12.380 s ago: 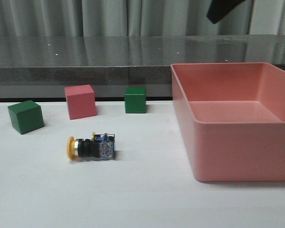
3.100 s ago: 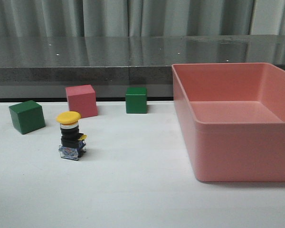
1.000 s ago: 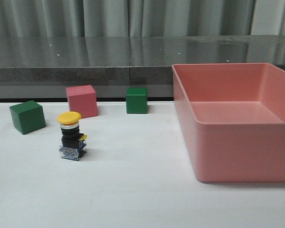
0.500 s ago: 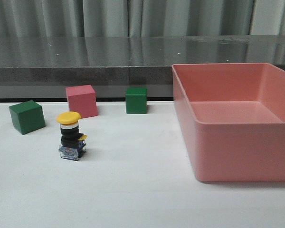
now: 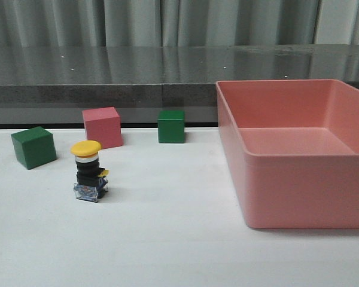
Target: Place and stand button with both arms
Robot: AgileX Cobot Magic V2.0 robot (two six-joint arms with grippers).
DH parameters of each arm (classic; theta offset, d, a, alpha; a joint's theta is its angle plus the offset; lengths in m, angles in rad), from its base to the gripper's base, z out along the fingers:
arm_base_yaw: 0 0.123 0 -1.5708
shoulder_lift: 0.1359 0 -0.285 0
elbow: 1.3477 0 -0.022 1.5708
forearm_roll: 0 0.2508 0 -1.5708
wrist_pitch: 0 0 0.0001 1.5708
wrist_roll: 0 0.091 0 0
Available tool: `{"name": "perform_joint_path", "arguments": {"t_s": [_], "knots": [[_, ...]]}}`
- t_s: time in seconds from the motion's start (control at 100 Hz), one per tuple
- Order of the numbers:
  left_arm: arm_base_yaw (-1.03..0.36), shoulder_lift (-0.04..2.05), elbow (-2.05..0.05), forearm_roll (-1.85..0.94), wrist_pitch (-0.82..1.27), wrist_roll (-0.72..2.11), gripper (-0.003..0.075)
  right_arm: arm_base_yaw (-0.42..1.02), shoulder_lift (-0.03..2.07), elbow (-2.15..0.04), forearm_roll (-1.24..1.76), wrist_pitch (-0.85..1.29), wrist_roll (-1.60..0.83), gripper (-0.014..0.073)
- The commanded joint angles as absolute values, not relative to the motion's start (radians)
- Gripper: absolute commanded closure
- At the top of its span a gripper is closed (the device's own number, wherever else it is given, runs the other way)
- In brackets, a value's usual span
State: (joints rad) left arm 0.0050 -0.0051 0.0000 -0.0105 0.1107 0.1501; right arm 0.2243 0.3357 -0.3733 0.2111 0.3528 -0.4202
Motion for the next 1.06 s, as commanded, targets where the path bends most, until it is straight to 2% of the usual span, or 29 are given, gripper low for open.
{"name": "perform_joint_path", "arguments": {"t_s": [0.0,0.21,0.34,0.51,1.05], "knots": [[0.006,-0.036,0.046,-0.011,0.038,0.14,0.0739,0.209,0.303,-0.369,0.14,0.229,-0.374,0.0706],[0.006,-0.036,0.046,-0.011,0.038,0.14,0.0739,0.106,0.106,-0.198,0.024,0.116,-0.106,0.0706],[0.006,-0.036,0.046,-0.011,0.038,0.14,0.074,0.05,-0.041,-0.091,0.0,0.105,-0.035,0.0706],[0.006,-0.036,0.046,-0.011,0.038,0.14,0.074,0.043,-0.032,0.016,0.0,-0.014,-0.012,0.0706],[0.006,-0.036,0.046,-0.011,0.038,0.14,0.074,0.044,-0.032,0.012,0.0,0.011,-0.012,0.0706]]}}
